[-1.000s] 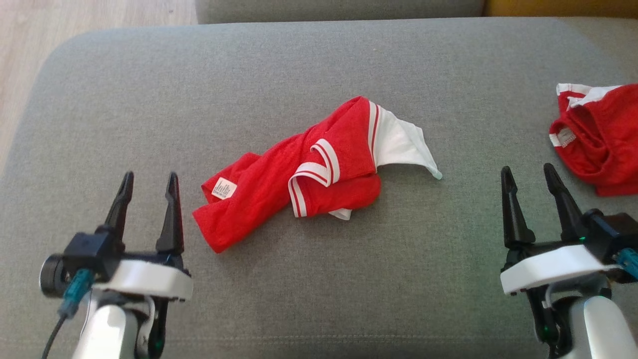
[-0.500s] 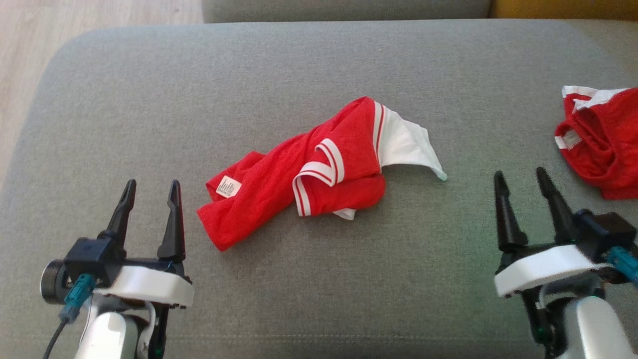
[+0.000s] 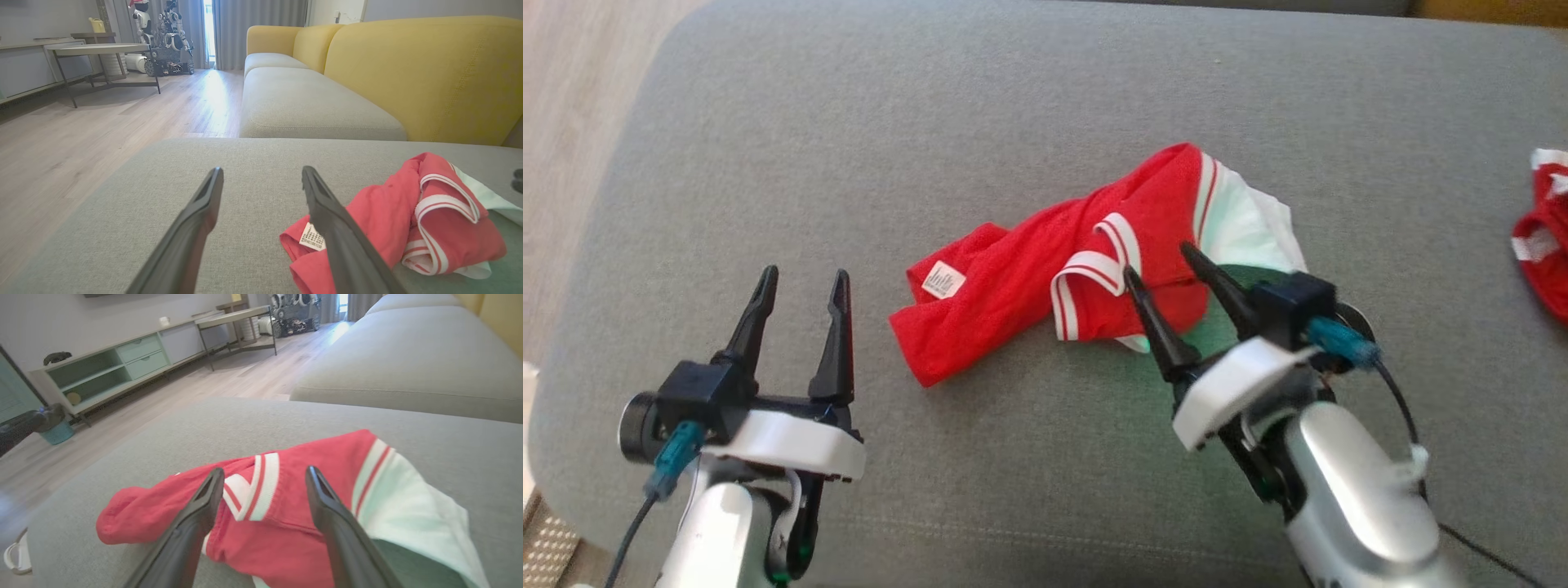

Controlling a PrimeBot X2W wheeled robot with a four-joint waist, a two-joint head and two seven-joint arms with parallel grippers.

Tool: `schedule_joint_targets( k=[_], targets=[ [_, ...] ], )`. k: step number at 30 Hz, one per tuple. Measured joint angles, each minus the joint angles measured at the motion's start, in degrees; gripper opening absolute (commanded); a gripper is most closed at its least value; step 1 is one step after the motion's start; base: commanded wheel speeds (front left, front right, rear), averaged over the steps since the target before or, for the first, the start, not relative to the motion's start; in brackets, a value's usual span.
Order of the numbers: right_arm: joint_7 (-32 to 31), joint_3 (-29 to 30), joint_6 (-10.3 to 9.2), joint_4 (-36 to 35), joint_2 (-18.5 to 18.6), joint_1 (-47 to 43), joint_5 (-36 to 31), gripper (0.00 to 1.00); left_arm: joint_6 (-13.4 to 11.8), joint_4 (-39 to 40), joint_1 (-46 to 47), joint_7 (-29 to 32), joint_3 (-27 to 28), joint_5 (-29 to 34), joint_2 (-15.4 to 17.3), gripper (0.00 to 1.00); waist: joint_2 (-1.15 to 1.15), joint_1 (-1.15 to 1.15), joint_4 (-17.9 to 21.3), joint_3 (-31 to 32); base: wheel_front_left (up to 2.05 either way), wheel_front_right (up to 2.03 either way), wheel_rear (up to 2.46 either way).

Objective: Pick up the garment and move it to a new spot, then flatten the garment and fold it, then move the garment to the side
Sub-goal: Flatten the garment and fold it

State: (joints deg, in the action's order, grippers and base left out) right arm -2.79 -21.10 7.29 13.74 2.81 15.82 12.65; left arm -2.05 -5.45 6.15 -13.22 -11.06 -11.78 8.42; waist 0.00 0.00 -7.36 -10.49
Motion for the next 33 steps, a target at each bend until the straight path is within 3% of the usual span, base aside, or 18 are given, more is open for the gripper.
schedule_joint_targets(
  k=[12, 13, 14, 15, 24, 29, 33],
  targets=[
    [-2.14, -4.32, 0.0, 14.46, 0.48, 9.57, -1.16, 1.0, 0.1, -1.85, 1.02, -1.0, -0.52, -0.01, -0.94, 1.0, 0.0, 0.0, -1.98, -1.39, 0.0, 0.0, 0.0],
    [-2.21, -4.26, 0.0, 15.07, 0.49, 9.62, -1.31, 0.73, 0.1, -1.85, 1.18, -1.01, -0.63, -0.01, -1.04, 1.0, 0.0, 0.0, -1.91, -1.44, 0.0, 0.0, 0.0],
    [-2.31, -4.24, 0.0, 15.74, 0.49, 9.63, -1.4, 0.33, 0.1, -1.83, 1.22, -1.02, -0.73, -0.01, -1.11, 1.0, 0.0, 0.0, -1.8, -1.49, 0.0, 0.0, 0.0],
    [-2.27, -4.11, 0.0, 16.9, 0.51, 9.63, -1.4, 0.0, 0.11, -1.86, 1.22, -1.07, -0.88, -0.01, -1.18, 1.0, 0.0, 0.0, -1.59, -1.62, 0.0, 0.0, 0.0],
    [0.74, -1.2, 0.0, 16.95, 0.59, 10.44, -1.25, 0.0, 0.13, -2.01, 1.22, -1.08, -0.86, 0.0, -1.19, 1.0, 0.0, 0.0, -0.65, -1.39, 0.0, 0.0, 0.0],
    [1.23, 3.37, 0.0, 8.04, 0.59, 7.81, -4.97, 0.0, 0.11, -1.89, 1.17, -1.08, -0.67, 0.0, -1.2, 1.0, 0.0, 0.0, -0.01, -1.06, 0.0, 0.0, 0.0],
    [-2.02, 7.71, 0.0, -1.53, 0.69, 0.55, -8.75, 0.0, 0.1, -1.34, 1.13, -1.08, -0.11, 0.0, -1.19, 1.0, 0.0, 0.0, 0.92, -1.13, 0.0, 0.0, 0.0]
  ],
)
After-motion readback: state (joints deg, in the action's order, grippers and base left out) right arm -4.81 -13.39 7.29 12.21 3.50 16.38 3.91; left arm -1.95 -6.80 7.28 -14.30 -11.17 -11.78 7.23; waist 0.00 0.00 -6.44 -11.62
